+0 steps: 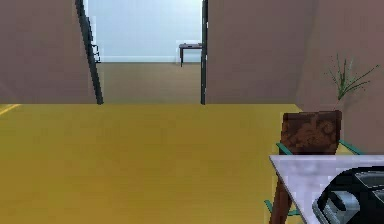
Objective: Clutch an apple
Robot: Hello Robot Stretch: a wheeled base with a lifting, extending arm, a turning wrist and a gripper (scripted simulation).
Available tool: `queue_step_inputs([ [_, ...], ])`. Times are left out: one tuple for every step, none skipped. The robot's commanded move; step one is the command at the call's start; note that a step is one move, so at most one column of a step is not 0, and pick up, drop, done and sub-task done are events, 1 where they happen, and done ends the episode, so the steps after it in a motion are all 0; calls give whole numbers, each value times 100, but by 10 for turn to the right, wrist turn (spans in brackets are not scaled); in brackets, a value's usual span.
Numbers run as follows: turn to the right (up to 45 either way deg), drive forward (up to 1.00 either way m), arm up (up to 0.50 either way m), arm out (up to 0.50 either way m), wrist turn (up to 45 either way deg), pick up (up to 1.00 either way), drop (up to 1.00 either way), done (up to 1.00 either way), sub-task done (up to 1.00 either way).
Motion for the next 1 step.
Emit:
queue_step_inputs([
  [0, 0, 38, 0, 0, 0, 0, 0, 0],
])
